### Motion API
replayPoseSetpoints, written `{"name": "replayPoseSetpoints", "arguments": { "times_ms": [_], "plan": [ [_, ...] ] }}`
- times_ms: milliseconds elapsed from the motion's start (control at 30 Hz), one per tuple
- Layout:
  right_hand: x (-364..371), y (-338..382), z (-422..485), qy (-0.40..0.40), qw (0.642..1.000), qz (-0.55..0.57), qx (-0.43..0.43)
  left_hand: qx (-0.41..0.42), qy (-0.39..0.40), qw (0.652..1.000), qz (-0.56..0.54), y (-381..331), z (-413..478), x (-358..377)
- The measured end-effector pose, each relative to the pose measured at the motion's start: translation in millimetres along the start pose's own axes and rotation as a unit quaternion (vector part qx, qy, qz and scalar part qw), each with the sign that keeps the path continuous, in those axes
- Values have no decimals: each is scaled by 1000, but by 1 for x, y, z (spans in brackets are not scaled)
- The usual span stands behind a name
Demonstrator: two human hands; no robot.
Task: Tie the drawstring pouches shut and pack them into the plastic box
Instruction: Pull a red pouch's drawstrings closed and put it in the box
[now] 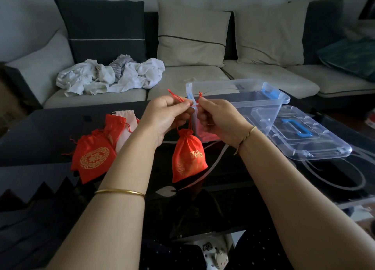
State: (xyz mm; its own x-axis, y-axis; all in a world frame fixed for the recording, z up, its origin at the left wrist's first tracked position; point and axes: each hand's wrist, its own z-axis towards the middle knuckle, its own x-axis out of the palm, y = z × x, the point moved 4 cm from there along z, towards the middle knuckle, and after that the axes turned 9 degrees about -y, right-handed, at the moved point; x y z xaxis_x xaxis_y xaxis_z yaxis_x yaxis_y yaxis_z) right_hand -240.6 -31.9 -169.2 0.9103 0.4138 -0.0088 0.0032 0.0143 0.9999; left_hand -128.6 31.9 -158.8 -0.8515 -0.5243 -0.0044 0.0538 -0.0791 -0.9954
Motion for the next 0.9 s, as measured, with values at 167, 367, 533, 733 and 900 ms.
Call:
{"name": "replayPoseSetpoints", "arguments": {
  "times_ms": [167, 367, 533, 733, 900],
  "plan": [
    [-3, -9, -5, 77, 979, -180, 56, 17, 0, 999, 39, 2, 2, -2],
    [-1, -6, 5, -14, 997, -47, -56, 168, 45, 970, 170, -9, -3, 6],
    [5, -15, 4, 74, 997, -12, 2, 328, -52, 897, 291, -17, -10, 7],
    [4, -17, 2, 145, 988, 35, 46, 362, -96, 886, 273, -18, -10, 2],
    [-6, -16, 8, 30, 999, -24, 1, 291, -96, 918, 252, -9, -3, -5]
  ]
}}
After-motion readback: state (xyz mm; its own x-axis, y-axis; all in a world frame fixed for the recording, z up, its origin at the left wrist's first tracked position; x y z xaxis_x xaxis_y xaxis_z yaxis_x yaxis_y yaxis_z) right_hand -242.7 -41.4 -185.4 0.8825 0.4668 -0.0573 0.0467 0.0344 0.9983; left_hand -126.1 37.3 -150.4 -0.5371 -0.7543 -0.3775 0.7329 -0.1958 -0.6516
